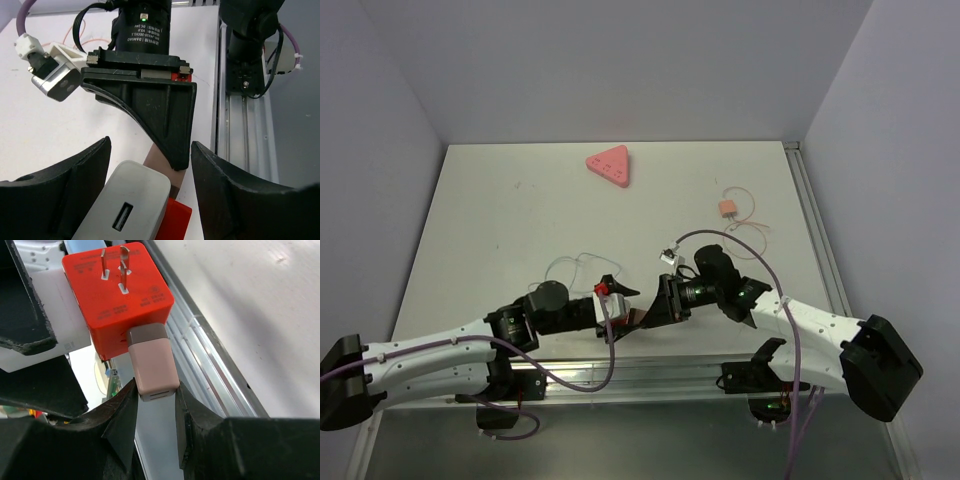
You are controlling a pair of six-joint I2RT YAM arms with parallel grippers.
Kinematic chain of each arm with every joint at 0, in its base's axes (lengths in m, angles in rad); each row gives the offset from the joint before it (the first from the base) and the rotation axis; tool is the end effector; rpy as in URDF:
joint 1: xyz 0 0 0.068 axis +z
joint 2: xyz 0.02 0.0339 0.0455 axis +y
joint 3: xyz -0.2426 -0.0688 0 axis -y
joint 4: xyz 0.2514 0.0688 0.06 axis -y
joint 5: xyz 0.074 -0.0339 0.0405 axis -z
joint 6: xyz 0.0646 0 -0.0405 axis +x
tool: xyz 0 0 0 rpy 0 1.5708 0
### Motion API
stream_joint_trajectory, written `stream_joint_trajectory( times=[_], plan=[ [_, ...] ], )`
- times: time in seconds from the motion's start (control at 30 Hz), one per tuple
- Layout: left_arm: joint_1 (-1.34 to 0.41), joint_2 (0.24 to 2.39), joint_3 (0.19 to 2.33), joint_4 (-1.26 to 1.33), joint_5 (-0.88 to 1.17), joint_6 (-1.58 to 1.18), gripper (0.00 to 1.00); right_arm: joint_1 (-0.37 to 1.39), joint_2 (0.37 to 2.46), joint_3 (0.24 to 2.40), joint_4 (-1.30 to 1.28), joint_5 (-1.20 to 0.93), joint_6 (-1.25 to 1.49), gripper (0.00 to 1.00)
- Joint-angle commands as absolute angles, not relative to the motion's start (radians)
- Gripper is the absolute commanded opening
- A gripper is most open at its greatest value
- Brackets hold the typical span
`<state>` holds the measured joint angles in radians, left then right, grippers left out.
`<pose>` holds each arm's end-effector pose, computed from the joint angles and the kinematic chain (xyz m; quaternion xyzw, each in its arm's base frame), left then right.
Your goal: Insert the plug
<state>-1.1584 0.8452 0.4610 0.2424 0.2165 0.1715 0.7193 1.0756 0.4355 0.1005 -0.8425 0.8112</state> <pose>0.0876 -0.2349 0.2370 0.5191 0.5473 -0.3804 0.5350 0.1507 0.1961 0.1648 -0.1649 0.8024 0.5683 0.0781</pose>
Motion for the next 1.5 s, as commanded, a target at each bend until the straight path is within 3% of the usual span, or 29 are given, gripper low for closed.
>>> stream_joint_trajectory(
  times=[0.0, 0.63, 0.67, 0.7, 0.77, 0.87, 0.9, 0.93, 1.23, 1.47],
  plan=[
    [-1.175, 0.91, 0.502, 0.32, 0.25, 0.135, 0.0, 0.721, 1.035, 0.482, 0.149, -0.793, 0.785, 0.0],
    [-1.129, 1.169, 0.341, 0.534, 0.172, 0.075, 0.02, 0.577, 1.149, 0.364, 0.146, -0.775, 0.672, 0.0],
    [-1.127, 1.164, 0.339, 0.531, 0.172, 0.077, 0.09, 0.571, 1.15, 0.362, 0.147, -0.773, 0.669, 0.0],
    [-1.124, 1.158, 0.339, 0.522, 0.172, 0.077, 0.3, 0.569, 1.154, 0.362, 0.144, -0.772, 0.663, 0.0],
    [-1.124, 1.132, 0.331, 0.517, 0.141, 0.06, 0.48, 0.563, 1.158, 0.359, 0.146, -0.773, 0.658, 0.0],
    [-1.124, 1.1, 0.321, 0.511, 0.08, 0.029, 0.62, 0.555, 1.167, 0.354, 0.144, -0.773, 0.647, 0.0],
    [-1.123, 1.097, 0.325, 0.497, 0.069, 0.023, 0.92, 0.552, 1.167, 0.353, 0.144, -0.767, 0.646, 0.0],
    [-1.124, 1.095, 0.33, 0.488, 0.061, 0.009, 0.99, 0.551, 1.169, 0.348, 0.146, -0.764, 0.644, 0.0],
    [-1.124, 1.075, 0.324, 0.492, -0.035, -0.058, 1.0, 0.542, 1.198, 0.336, 0.189, -0.778, 0.661, 0.0],
    [-1.124, 0.891, 0.379, 0.361, -0.138, -0.169, 0.99, 0.54, 1.175, 0.353, 0.156, -0.773, 0.655, 0.0]
  ],
)
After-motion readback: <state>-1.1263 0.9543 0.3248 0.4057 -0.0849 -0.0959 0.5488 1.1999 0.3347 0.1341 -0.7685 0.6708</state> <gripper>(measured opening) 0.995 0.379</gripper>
